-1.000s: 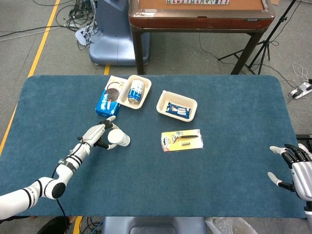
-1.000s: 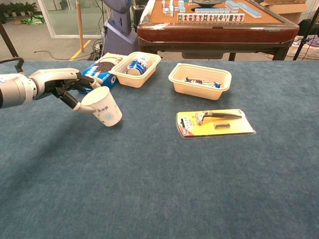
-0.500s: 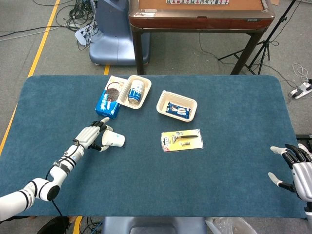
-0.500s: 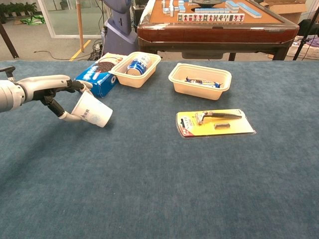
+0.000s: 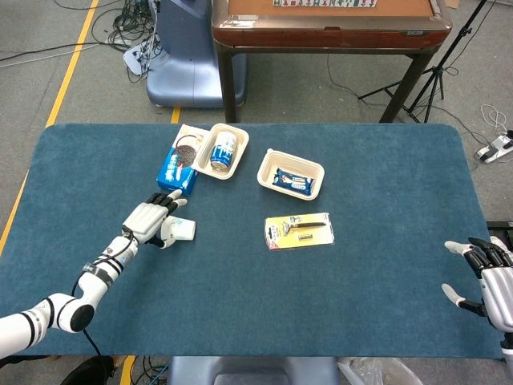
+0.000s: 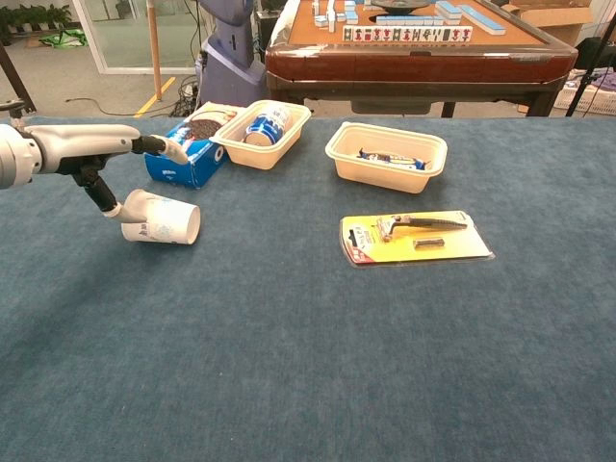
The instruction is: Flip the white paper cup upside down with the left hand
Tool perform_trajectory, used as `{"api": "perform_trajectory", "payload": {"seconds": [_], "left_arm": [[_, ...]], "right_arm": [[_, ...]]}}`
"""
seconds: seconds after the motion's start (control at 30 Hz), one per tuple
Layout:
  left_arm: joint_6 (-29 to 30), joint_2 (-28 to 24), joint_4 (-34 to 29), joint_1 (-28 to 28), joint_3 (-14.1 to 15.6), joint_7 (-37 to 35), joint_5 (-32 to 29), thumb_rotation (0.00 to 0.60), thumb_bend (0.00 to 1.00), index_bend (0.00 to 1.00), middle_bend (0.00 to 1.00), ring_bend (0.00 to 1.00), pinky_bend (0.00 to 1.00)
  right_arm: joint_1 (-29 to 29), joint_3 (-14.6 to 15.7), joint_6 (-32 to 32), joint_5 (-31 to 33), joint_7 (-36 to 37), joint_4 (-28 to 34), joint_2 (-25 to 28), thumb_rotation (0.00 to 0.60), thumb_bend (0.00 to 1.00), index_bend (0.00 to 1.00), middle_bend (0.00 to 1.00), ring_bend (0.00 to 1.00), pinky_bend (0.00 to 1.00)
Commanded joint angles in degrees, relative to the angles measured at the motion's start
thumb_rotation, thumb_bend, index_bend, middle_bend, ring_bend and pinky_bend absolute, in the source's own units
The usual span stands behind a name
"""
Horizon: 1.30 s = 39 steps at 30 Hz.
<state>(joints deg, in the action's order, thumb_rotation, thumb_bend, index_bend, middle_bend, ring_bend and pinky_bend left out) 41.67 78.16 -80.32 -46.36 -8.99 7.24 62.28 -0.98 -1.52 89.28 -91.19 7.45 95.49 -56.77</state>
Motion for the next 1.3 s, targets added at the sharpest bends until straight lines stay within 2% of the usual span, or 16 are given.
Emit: {"api": "perform_trajectory", "payload": {"seconds": [0.03, 0.33, 0.67, 0.93, 1.3], "left_arm": [[-0.03, 0.11, -3.28, -3.14, 0.55, 9.29, -8.20, 0.600, 0.22, 0.15, 0.00, 0.00, 0.00], [3.09, 2.07, -6.86, -9.91, 3.15, 25.10, -26.06, 0.600, 0.22, 0.15, 0.00, 0.00, 0.00], [6.76, 4.77, -6.50, -14.58, 5.53, 33.61, -37.46, 0.600, 0.22, 0.19, 0.00, 0.00, 0.00], [8.09, 6.08, -5.14, -15.56, 5.82, 34.72, -39.72, 0.600, 0.22, 0.23, 0.00, 0.00, 0.00], [8.77, 8.05, -2.66, -15.14, 5.49, 33.55, -38.80, 0.600, 0.22, 0.32, 0.00, 0.00, 0.00]], "right_arm": [[-0.03, -0.02, -0.06, 0.05, 0.06, -0.07, -0.04, 0.600, 0.18, 0.28, 0.32, 0.15, 0.19], [0.14, -0.02, -0.12, 0.44, 0.41, -0.39, -0.01, 0.600, 0.18, 0.28, 0.32, 0.15, 0.19], [0.35, -0.01, -0.15, 0.79, 0.96, -0.82, 0.00, 0.600, 0.18, 0.28, 0.32, 0.15, 0.19], [0.41, -0.02, -0.19, 0.87, 0.98, -0.90, -0.05, 0.600, 0.18, 0.28, 0.32, 0.15, 0.19], [0.68, 0.02, 0.01, 0.97, 0.73, -0.58, 0.18, 0.600, 0.18, 0.28, 0.32, 0.15, 0.19]]}}
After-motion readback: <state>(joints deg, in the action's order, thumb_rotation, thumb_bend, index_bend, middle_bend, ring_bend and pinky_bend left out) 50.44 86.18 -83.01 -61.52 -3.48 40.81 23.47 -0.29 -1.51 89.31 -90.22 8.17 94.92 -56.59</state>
